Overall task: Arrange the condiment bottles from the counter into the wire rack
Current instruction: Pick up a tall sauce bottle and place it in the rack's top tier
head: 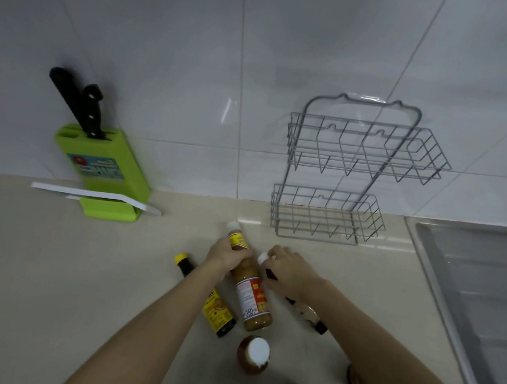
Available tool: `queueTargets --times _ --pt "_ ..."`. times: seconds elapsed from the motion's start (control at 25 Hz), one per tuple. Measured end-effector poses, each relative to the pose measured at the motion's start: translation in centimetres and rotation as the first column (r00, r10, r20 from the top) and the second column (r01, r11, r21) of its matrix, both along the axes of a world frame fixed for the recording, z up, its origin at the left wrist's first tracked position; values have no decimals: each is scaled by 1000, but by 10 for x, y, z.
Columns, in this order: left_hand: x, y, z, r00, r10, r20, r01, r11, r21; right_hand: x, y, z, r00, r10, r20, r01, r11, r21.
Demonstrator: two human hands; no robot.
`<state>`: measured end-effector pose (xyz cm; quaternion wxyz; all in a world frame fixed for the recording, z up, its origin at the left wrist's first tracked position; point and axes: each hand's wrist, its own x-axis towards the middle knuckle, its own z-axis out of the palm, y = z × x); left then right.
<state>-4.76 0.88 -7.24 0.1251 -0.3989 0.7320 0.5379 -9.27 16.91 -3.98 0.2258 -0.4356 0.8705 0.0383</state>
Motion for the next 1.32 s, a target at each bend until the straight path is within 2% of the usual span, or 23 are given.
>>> queueTargets --times 0.16,0.28,0.36,0.48,0.52,0.56,0.72,0.88,1.12,1.2,1.32 --pt "11 -12 3 999 26 -47 -20 994 112 6 -4 0 998 -34 47 35 999 -28" --pt "13 -15 15 992 34 -121 -14 985 169 -2 -6 10 954 -193 229 236 956 -177" --pt "12 -16 30 978 85 -190 -40 973 227 -6 -7 19 866 -261 427 385 892 -235" --pt "11 -23 57 948 124 -293 -32 953 301 2 -7 38 638 -290 713 601 767 -226" --pt "10 -24 66 939 98 -330 2 957 290 5 -8 43 576 -282 767 644 735 -213" --pt "10 -25 75 928 67 -367 38 962 271 8 -8 47 553 -273 788 665 714 -219" --pt "9 -18 121 866 35 -499 74 978 196 15 -6 82 606 -225 763 685 636 -357" --pt "7 -5 171 790 84 -608 72 971 227 15 1 135 716 -224 661 645 573 -505" --pt "-3 13 240 664 23 -747 140 978 155 9 18 193 831 -261 492 555 470 -687" --pt "-11 18 260 646 -36 -762 159 983 89 4 21 209 850 -294 436 526 439 -729" --pt "-22 23 286 671 -142 -728 187 982 -19 -6 25 226 866 -344 362 485 405 -775"
